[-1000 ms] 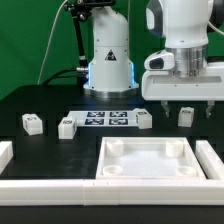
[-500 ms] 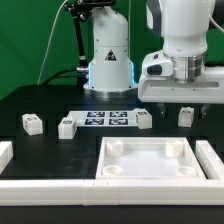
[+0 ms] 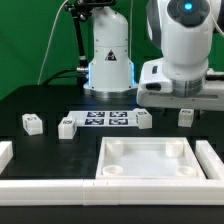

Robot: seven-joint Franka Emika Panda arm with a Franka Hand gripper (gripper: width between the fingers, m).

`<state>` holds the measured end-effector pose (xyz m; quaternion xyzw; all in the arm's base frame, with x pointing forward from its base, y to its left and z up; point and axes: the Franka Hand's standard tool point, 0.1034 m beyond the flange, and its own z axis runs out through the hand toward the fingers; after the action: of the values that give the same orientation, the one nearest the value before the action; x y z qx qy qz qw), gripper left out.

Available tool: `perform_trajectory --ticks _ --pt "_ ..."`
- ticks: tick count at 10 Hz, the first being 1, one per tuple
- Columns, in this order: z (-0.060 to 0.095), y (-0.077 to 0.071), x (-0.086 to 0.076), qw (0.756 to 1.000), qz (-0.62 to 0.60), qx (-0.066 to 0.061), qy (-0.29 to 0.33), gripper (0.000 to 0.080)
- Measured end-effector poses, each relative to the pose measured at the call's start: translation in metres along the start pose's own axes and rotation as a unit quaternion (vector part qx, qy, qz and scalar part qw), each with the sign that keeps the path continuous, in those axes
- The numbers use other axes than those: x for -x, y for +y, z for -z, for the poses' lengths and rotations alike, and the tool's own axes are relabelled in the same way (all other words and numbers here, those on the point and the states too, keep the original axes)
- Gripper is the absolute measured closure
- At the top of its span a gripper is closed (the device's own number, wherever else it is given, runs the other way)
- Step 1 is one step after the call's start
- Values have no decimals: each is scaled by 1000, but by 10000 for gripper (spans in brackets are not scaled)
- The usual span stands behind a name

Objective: Assemble one leg

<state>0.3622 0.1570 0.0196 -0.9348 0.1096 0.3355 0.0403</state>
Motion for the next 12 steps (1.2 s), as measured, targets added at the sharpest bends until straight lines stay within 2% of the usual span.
perform_trajectory --ticks 1,2,3,4,6,8,10,12 --pt "0 -1 -1 1000 -2 0 -24 151" --pt "-2 0 5 997 -3 7 -73 151" --pt "-3 0 4 994 -4 10 -112 151" --pt "-5 -1 2 992 -4 10 -126 151" --pt "-9 -6 3 993 -3 12 -118 151" --pt "-20 -13 9 993 2 18 -115 151" --pt "-33 -10 16 993 3 24 -119 151" --pt "-41 -6 21 992 2 26 -125 151"
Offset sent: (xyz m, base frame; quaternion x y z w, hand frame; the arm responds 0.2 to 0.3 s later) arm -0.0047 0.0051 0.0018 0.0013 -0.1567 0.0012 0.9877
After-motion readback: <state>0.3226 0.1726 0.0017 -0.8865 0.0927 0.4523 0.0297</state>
